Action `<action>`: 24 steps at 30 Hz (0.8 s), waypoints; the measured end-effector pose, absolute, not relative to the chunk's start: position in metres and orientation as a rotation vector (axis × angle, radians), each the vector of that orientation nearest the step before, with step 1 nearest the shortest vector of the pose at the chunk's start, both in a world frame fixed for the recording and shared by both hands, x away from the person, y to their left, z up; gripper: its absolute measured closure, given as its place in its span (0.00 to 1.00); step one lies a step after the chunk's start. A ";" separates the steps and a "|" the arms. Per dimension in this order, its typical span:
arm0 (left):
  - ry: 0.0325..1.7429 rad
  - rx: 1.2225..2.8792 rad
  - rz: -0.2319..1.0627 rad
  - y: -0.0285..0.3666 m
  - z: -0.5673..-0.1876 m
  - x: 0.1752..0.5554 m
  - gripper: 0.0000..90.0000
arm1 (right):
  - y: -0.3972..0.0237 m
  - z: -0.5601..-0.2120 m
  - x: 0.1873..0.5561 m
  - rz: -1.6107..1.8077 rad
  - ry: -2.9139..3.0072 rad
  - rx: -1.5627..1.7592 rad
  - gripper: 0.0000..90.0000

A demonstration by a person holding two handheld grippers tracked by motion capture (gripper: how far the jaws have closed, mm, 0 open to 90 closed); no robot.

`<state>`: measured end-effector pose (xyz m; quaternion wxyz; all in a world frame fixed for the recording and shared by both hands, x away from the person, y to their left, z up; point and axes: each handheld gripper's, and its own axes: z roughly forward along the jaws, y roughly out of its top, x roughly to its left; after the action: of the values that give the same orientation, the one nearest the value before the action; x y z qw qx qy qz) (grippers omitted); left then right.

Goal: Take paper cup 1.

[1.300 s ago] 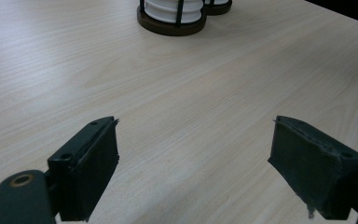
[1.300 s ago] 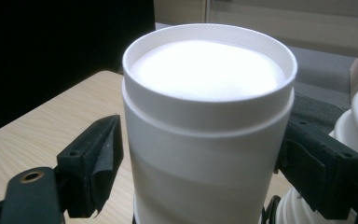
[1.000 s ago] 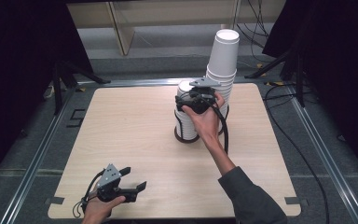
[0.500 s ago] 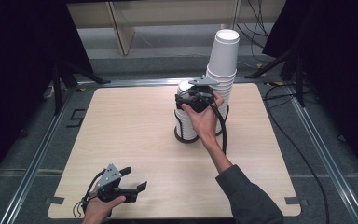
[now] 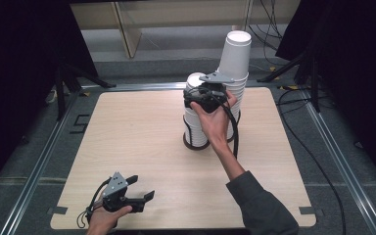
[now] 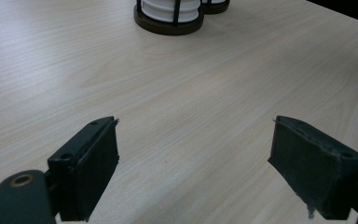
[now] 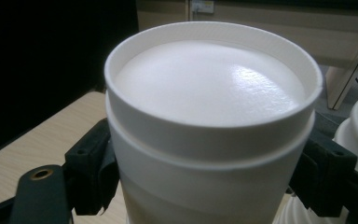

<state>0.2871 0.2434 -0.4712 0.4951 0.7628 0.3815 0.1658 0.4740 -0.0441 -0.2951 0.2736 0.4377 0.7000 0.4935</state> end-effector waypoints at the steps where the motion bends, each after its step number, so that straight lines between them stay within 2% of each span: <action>1: 0.924 1.848 0.401 0.243 -0.471 0.287 0.16 | -0.045 -0.292 0.473 1.321 1.878 1.158 0.23; 24: 0.916 1.851 0.397 0.241 -0.472 0.288 0.16 | -0.071 -0.227 0.438 1.496 1.819 1.039 0.23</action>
<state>0.2880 0.2415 -0.4720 0.4961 0.7642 0.3782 0.1640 0.4384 -0.0705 -0.2267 0.2797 0.3874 0.6784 0.5580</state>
